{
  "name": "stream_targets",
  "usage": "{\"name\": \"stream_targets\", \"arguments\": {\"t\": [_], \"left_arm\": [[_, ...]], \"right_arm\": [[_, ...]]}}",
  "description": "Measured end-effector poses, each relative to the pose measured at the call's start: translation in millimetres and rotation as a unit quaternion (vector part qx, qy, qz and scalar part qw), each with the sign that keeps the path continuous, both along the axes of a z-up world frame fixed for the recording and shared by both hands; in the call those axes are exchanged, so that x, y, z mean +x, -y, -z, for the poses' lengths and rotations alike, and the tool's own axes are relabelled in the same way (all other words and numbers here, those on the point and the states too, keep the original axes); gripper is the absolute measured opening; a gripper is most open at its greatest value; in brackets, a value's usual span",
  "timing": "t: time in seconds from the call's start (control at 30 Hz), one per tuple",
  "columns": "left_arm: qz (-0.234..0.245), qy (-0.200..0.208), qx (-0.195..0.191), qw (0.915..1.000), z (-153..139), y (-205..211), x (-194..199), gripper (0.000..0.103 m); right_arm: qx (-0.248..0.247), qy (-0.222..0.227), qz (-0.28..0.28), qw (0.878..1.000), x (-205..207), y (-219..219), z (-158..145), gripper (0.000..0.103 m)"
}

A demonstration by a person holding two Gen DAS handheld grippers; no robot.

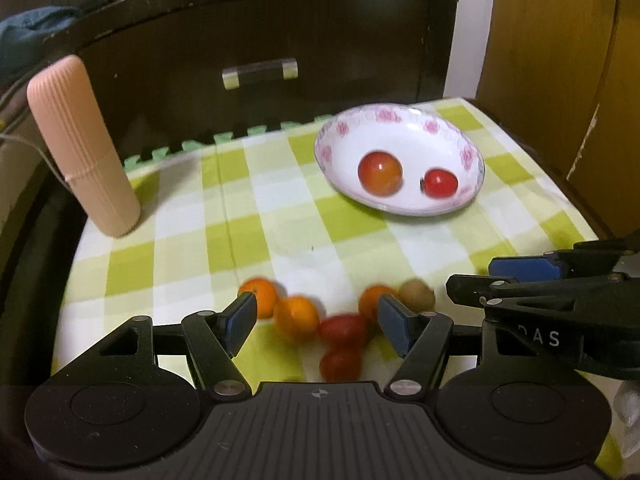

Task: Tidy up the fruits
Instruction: 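Withdraw both open tools from the bowl back toward the fruit cluster, then lower left tool and close it on a small brown round fruit while right tool approaches another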

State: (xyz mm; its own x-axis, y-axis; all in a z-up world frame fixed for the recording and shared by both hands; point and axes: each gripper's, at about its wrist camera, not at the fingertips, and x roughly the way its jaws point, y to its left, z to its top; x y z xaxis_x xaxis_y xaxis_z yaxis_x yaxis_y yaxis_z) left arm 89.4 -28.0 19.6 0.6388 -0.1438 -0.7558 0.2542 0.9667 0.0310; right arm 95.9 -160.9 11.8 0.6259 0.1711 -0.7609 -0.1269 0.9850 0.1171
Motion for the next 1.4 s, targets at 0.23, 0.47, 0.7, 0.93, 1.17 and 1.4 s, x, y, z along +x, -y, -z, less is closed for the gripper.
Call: {"name": "stream_targets", "arguments": {"t": [0.23,0.47,0.7,0.93,1.17,1.4], "left_arm": [[-0.002,-0.016,0.002,0.9999,4,-12,-15,0.077],[0.006,-0.028,0.020,0.9994,13,-16,-29,0.080],[0.001,-0.041,0.027,0.9988,26,-19,-29,0.080],[-0.011,-0.051,0.021,0.9984,35,-22,-22,0.081],[-0.016,-0.065,0.013,0.9976,45,-24,-17,0.082],[-0.018,-0.066,0.015,0.9976,49,-23,-14,0.082]], "right_arm": [[-0.002,-0.014,-0.027,1.000,-9,-9,9,0.041],[-0.014,-0.029,-0.050,0.998,-11,-16,20,0.041],[-0.020,-0.037,-0.053,0.998,-8,-17,27,0.041],[-0.022,-0.042,-0.056,0.997,-4,-16,35,0.042],[-0.029,-0.038,-0.062,0.997,-3,-20,37,0.043],[-0.030,-0.035,-0.064,0.997,-4,-20,37,0.043]]}}
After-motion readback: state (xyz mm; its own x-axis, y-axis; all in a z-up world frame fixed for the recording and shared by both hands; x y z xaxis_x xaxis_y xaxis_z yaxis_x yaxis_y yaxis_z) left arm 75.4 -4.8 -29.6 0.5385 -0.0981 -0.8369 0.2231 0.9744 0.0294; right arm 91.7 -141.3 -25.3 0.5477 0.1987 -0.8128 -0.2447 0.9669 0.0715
